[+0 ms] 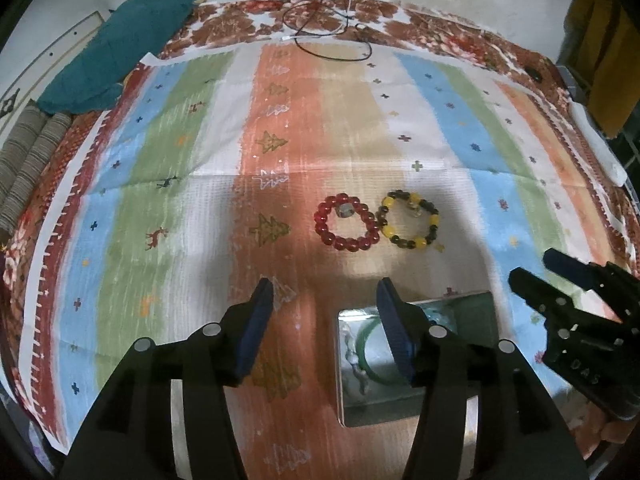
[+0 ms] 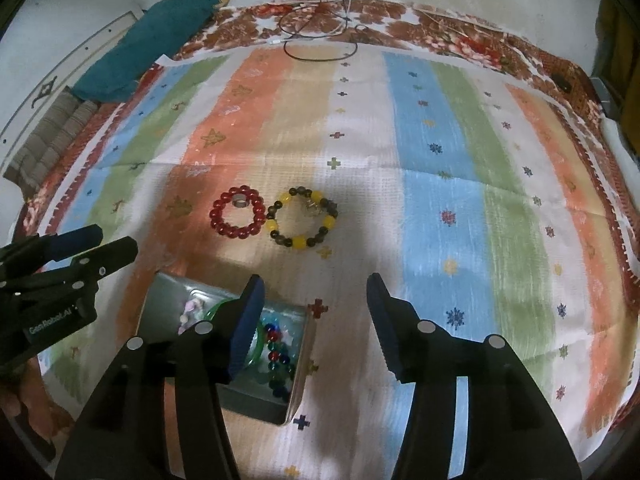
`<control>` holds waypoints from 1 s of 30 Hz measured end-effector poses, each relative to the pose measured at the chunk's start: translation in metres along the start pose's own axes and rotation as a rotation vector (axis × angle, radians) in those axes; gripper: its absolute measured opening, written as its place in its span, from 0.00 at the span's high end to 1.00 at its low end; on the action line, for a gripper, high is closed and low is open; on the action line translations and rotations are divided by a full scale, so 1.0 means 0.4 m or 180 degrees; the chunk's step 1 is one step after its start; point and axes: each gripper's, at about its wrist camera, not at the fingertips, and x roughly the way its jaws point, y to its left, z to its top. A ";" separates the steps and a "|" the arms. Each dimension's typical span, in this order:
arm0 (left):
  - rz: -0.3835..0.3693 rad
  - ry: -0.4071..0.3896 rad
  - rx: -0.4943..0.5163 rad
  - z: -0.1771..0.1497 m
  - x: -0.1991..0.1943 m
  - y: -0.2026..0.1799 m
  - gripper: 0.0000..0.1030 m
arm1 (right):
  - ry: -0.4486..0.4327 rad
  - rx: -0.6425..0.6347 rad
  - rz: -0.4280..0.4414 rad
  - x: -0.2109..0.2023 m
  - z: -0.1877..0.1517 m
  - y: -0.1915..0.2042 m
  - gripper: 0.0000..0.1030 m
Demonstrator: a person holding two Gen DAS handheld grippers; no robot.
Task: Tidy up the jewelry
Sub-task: 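Open both tools and move them toward the red and yellow-black bracelets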
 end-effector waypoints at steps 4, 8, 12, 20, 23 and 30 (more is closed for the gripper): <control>0.0031 0.0019 0.0044 0.019 0.021 -0.006 0.38 | 0.0025 0.0047 0.0003 0.015 0.019 -0.006 0.41; 0.0049 0.0064 0.0024 0.041 0.049 -0.002 0.35 | 0.0090 0.0052 -0.0025 0.040 0.035 -0.012 0.41; 0.0055 0.0152 0.0009 0.059 0.082 0.002 0.32 | 0.0142 0.0049 -0.0027 0.064 0.051 -0.013 0.38; 0.0108 0.0258 0.0060 0.079 0.133 0.001 0.32 | 0.0216 0.0037 -0.0079 0.105 0.079 -0.016 0.35; 0.0107 0.0308 0.0069 0.086 0.153 0.001 0.32 | 0.0292 0.0071 -0.0109 0.133 0.085 -0.026 0.35; 0.0093 0.0423 0.0059 0.104 0.201 0.012 0.32 | 0.0431 0.0079 -0.0093 0.183 0.092 -0.036 0.35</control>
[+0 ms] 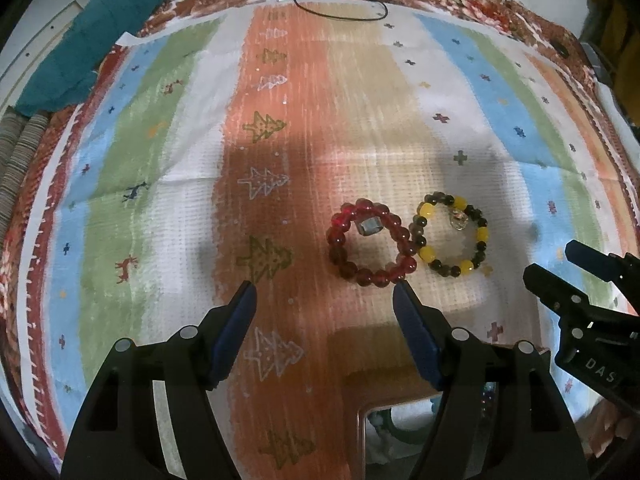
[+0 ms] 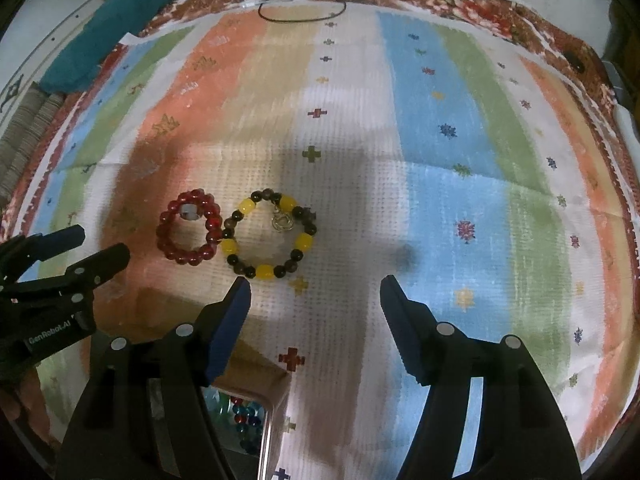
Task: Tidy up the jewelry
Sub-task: 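Open both tools and move them toward the red and yellow-black bracelets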
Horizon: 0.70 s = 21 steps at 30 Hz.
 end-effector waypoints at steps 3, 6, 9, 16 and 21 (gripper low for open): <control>-0.0008 0.0053 0.0013 0.006 0.021 -0.001 0.32 | 0.0039 -0.0004 0.0005 0.018 0.010 0.003 0.35; 0.0001 0.0094 0.0044 0.013 0.041 -0.004 0.32 | 0.0076 -0.0012 0.0004 0.036 0.021 0.007 0.35; 0.0027 0.0072 0.0011 0.020 0.052 0.001 0.32 | 0.0126 -0.0005 -0.0002 0.057 0.030 0.010 0.35; 0.0000 0.0146 -0.0037 0.036 0.084 0.006 0.33 | 0.0182 -0.0036 0.0001 0.087 0.047 0.020 0.35; 0.0001 0.0206 -0.0007 0.044 0.112 0.007 0.34 | 0.0271 -0.0083 -0.0003 0.117 0.053 0.024 0.35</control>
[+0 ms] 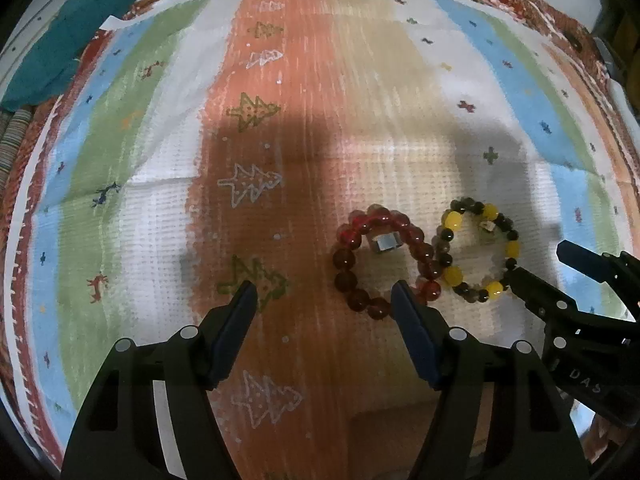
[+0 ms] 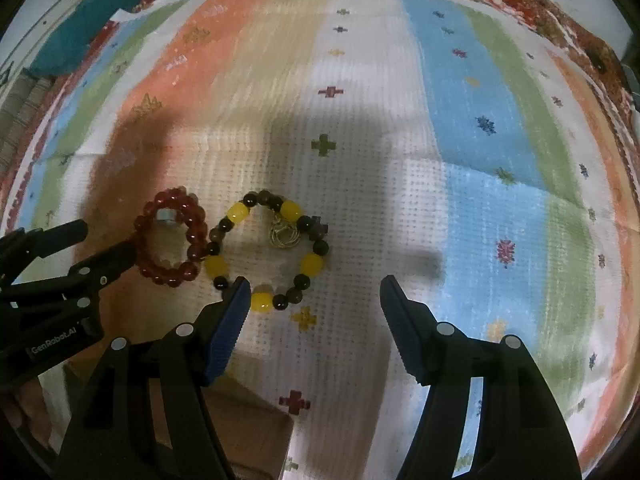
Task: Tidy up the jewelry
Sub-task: 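Open both tools and move them toward the red and yellow-black bracelets, then grasp the red beaded bracelet with the left tool while the right tool grasps the yellow-black bracelet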
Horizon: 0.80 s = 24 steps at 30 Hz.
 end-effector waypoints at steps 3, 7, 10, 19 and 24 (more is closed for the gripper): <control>-0.0012 0.0051 0.0018 0.002 0.017 -0.001 0.34 | 0.0056 -0.0011 -0.0002 0.020 0.005 0.001 0.36; -0.0019 0.0078 0.0025 0.009 0.027 0.001 0.36 | 0.0098 -0.0037 -0.0002 0.035 0.014 0.008 0.39; -0.0029 0.0095 0.0043 0.011 0.034 0.001 0.39 | 0.0115 -0.0055 -0.0007 0.046 0.020 0.014 0.40; 0.0050 0.0091 0.0106 0.017 0.064 -0.021 0.52 | 0.0142 -0.0185 -0.0147 0.086 0.032 0.037 0.57; 0.0103 0.0078 0.0141 0.011 0.076 -0.016 0.77 | 0.0133 -0.0212 -0.0131 0.090 0.034 0.039 0.88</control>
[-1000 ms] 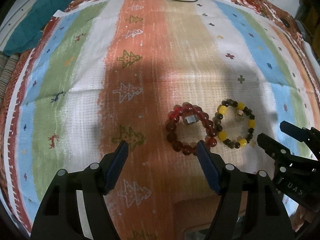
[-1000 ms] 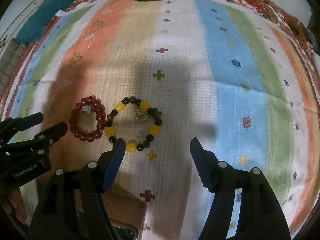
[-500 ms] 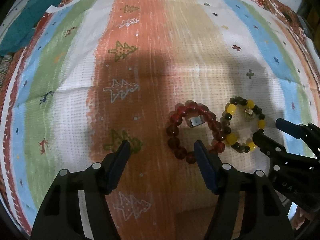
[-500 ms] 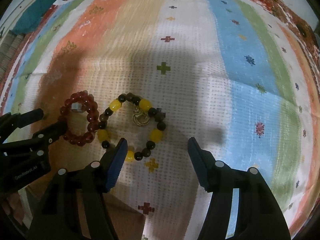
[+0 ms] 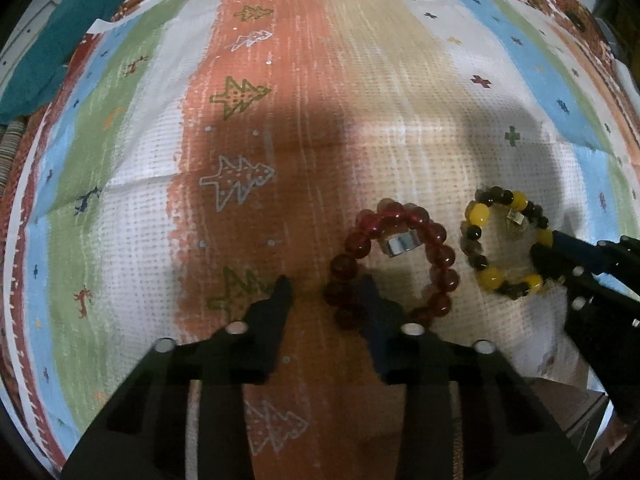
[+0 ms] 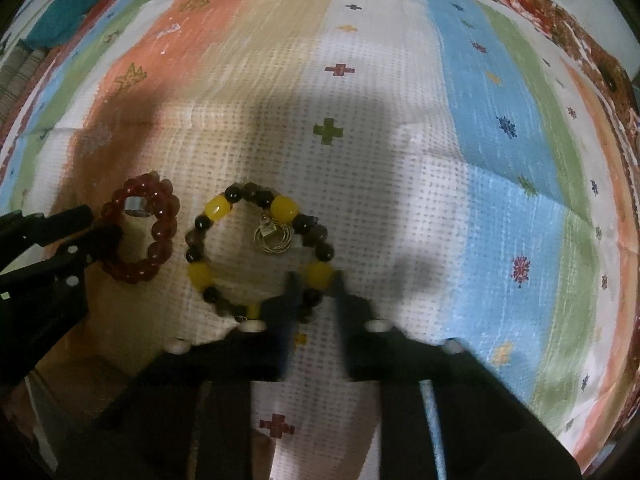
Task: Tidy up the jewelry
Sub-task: 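Grasp the red beaded bracelet with the left tool while the right tool grasps the yellow-black bracelet, then carry the red bracelet with the left tool while the right tool carries the yellow-black bracelet into the tin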
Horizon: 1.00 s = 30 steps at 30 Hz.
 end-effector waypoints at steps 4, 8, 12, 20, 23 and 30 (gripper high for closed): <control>-0.0001 -0.0009 0.0019 -0.002 -0.007 -0.001 0.84 | -0.0053 -0.0008 -0.0012 -0.012 -0.005 -0.011 0.88; 0.0001 -0.0032 0.0047 -0.013 -0.028 -0.008 0.87 | -0.0166 -0.0015 -0.0035 -0.046 -0.013 -0.025 0.88; -0.0041 -0.0135 0.0030 -0.021 -0.073 -0.022 0.87 | -0.0306 -0.0035 -0.0084 -0.090 -0.021 -0.028 0.88; -0.0133 -0.0278 -0.0022 -0.038 -0.140 -0.026 0.87 | -0.0522 -0.0036 -0.0006 -0.181 -0.045 -0.031 0.88; -0.0163 -0.0332 -0.0039 -0.044 -0.164 -0.021 0.87 | -0.0589 -0.0032 0.0024 -0.206 -0.054 -0.029 0.88; -0.0210 -0.0449 -0.0054 -0.048 -0.212 -0.017 0.87 | -0.0681 0.0009 0.0059 -0.244 -0.070 -0.035 0.88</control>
